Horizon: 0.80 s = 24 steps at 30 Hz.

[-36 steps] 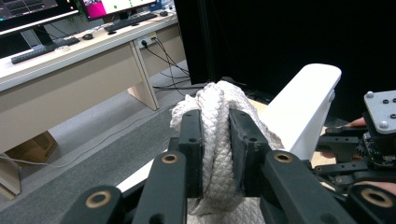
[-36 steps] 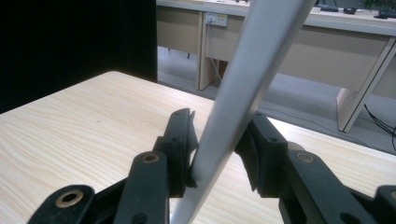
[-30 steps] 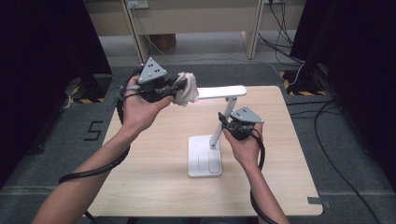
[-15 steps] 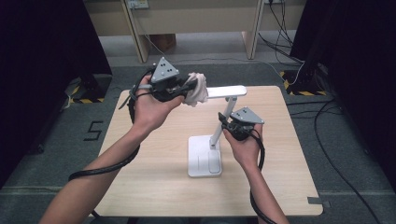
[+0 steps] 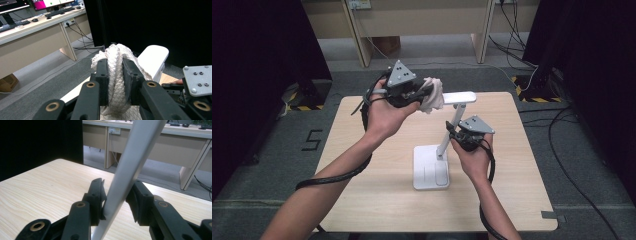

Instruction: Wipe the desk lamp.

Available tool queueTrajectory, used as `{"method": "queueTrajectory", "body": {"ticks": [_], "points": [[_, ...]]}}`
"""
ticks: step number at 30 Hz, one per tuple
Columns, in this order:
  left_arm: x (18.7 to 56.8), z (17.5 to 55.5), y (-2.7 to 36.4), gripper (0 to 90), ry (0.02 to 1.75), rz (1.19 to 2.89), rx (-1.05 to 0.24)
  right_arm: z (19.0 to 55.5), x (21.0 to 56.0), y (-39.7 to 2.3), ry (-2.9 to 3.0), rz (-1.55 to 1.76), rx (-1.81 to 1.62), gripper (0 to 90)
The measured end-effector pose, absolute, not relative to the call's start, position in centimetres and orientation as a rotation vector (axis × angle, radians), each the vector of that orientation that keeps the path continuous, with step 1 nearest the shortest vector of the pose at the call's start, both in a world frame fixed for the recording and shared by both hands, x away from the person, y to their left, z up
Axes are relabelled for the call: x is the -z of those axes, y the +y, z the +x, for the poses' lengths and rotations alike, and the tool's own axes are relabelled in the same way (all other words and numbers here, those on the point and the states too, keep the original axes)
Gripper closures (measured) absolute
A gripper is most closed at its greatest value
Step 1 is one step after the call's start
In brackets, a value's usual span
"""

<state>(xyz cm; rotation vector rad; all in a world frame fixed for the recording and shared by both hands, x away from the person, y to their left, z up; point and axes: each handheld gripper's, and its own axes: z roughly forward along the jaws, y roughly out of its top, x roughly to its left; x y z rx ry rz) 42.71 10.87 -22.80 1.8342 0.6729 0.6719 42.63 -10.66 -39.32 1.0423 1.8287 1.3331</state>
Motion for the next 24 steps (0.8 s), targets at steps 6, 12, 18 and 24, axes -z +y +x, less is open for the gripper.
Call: {"method": "queueTrajectory", "body": {"ticks": [6,12,18,24], "points": [[22.8,42.9,10.0,75.8,0.668,1.836,-0.663,42.5,39.3,-10.6,1.830,1.056,-1.336,64.6],[22.7,43.1,8.9,75.8,0.655,1.846,-0.655,42.5,39.3,-10.7,1.829,1.049,-1.330,64.6],[22.6,43.2,8.2,75.8,0.651,1.852,-0.648,42.5,39.3,-10.7,1.828,1.043,-1.326,64.6],[22.7,43.4,7.2,75.8,0.653,1.850,-0.638,42.5,39.3,-10.8,1.830,1.042,-1.325,64.5]]}}
